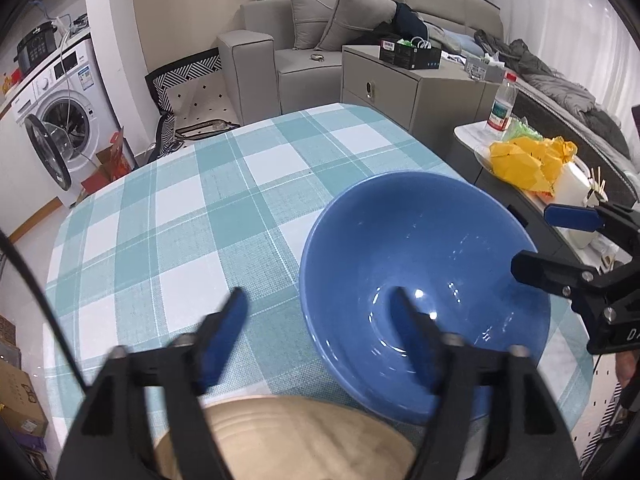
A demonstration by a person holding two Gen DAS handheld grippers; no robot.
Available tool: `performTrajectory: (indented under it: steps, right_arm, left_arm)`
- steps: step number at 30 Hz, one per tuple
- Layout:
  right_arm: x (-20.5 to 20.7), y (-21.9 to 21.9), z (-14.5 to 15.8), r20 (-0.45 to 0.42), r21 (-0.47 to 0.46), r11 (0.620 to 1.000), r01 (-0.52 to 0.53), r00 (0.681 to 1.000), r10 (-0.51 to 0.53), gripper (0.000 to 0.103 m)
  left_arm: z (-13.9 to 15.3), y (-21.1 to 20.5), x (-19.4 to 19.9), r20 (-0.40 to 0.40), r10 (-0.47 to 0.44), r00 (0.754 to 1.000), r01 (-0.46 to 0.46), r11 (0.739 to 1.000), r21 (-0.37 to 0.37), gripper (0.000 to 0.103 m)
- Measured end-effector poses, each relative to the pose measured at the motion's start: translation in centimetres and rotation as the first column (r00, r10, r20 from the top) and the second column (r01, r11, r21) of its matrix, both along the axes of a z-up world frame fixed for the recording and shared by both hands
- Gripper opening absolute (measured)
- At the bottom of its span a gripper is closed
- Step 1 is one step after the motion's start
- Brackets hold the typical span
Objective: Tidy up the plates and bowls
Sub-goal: 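Lower the blue bowl into the other blue bowl and open both grippers, then close both grippers on the rim of the nested blue bowls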
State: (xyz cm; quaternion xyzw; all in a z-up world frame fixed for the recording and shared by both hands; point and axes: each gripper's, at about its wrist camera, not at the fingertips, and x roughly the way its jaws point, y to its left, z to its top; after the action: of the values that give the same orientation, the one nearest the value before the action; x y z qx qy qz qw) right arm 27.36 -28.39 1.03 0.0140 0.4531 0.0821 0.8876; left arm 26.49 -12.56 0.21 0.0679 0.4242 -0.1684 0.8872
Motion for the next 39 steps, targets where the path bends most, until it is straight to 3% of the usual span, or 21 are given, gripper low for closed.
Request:
performTrajectory:
  steps: [5, 8, 26, 39]
  right_arm:
    - [-0.5, -1.1, -0.1, 0.017, 0.045, 0.999, 0.016, 1.0, -0.017, 0.102]
    - [-0.7, -1.9, -0.5, 0.009, 0.086, 0.996, 0.026, 1.0, -0.027, 0.102]
    - [-0.7, -2.4, -2.8, -0.012, 0.232, 0.972, 0.026, 1.0, -0.024, 0.102]
    - [-0.1, -0.7, -4.4, -0.044, 0.217, 0.976, 0.006, 0.999, 0.004, 0.101]
  left_arm:
    - [0.4, 0.8, -0.3, 0.008, 0.011, 1.0, -0.01, 0.999, -0.046, 0.1]
    - [0.6, 1.3, -0.4, 0.009, 0.022, 1.0, -0.021, 0.997, -0.074, 0.103]
    - [-1.1, 1.8, -0.1, -0.052, 0.039, 0.998, -0.046, 0.989, -0.143, 0.103]
    - [-2.3, 0.9, 0.3, -0.085, 0.044, 0.995, -0.054, 0.99, -0.131, 0.103]
